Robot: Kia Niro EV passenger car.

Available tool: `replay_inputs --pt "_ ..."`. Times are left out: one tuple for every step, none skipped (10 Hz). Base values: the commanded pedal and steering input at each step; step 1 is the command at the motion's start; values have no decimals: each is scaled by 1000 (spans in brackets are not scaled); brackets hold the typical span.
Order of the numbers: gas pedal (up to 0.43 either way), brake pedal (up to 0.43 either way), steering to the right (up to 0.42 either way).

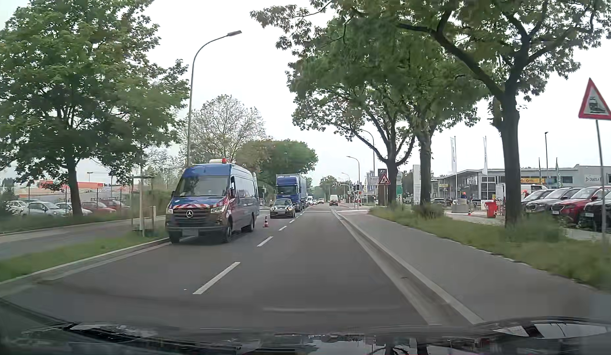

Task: Follow the waypoints while adhering to traffic rules and regulations

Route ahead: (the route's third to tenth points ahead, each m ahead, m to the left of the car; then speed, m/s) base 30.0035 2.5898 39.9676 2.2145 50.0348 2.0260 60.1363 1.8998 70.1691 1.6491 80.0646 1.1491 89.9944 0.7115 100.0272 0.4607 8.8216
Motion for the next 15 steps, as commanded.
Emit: replay_inputs --pt "189 0 2" --pt "189 0 2" --pt "189 0 2" --pt "177 0 2" --pt "177 0 2" --pt "177 0 3" --pt "177 0 3" --pt "177 0 3" --pt "177 0 2" --pt "177 0 3" --pt "177 0 2" --pt "177 0 3" --pt "169 0 3" --pt "150 0 3" --pt "150 0 3"
